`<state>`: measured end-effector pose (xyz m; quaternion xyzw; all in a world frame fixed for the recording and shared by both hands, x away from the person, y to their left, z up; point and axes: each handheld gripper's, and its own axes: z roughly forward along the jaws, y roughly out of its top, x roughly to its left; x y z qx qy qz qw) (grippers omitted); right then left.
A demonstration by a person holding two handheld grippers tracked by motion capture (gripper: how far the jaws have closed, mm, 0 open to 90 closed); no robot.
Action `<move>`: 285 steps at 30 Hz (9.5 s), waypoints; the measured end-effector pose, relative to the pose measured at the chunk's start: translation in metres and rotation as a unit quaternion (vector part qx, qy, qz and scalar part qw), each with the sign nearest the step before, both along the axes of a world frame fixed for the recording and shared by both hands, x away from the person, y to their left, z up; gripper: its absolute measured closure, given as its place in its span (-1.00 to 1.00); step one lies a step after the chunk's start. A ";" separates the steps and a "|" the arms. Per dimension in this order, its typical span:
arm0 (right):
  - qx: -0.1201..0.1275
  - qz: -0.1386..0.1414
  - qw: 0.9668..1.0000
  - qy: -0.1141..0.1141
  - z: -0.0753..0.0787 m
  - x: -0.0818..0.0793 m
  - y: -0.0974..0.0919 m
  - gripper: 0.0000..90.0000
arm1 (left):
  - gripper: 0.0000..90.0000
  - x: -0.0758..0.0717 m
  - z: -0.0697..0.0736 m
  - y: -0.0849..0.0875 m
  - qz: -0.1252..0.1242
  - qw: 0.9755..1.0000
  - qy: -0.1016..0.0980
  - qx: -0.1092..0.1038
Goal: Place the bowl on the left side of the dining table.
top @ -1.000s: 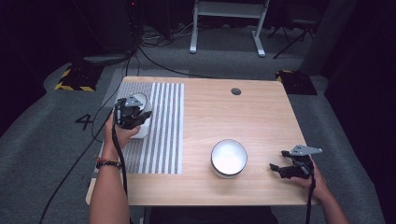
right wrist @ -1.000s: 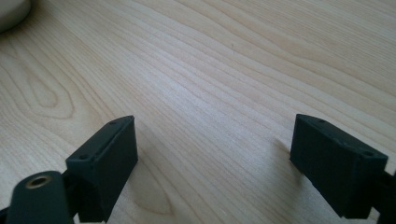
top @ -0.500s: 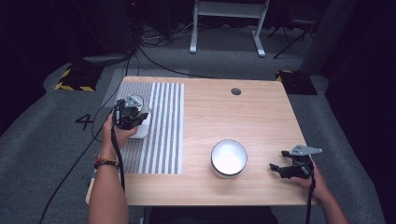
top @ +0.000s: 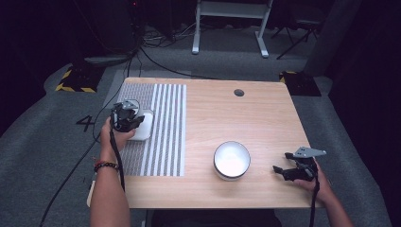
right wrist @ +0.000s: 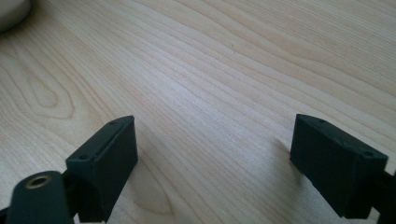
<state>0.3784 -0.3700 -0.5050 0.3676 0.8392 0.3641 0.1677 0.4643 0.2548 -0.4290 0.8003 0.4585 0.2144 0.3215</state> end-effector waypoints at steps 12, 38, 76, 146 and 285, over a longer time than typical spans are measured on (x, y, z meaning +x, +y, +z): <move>0.000 0.000 1.000 0.000 0.000 0.000 0.000 -0.67 | 0.78 0.007 -0.007 -0.003 0.002 0.999 0.011 0.030; 0.000 0.000 1.000 0.000 0.000 0.000 0.000 -0.67 | 0.80 0.010 -0.031 -0.008 0.005 0.999 0.025 0.033; 0.000 0.000 1.000 0.000 0.000 0.000 0.000 -0.67 | 0.21 0.011 -0.033 -0.006 0.029 0.999 0.038 0.019; 0.000 0.000 1.000 0.000 0.000 0.000 0.000 -0.67 | -0.64 -0.023 0.007 -0.042 -0.025 0.999 0.014 0.033; 0.000 -0.001 1.000 -0.001 0.000 0.000 0.000 -0.66 | -0.66 -0.153 -0.077 -0.024 -0.052 0.998 0.039 -0.019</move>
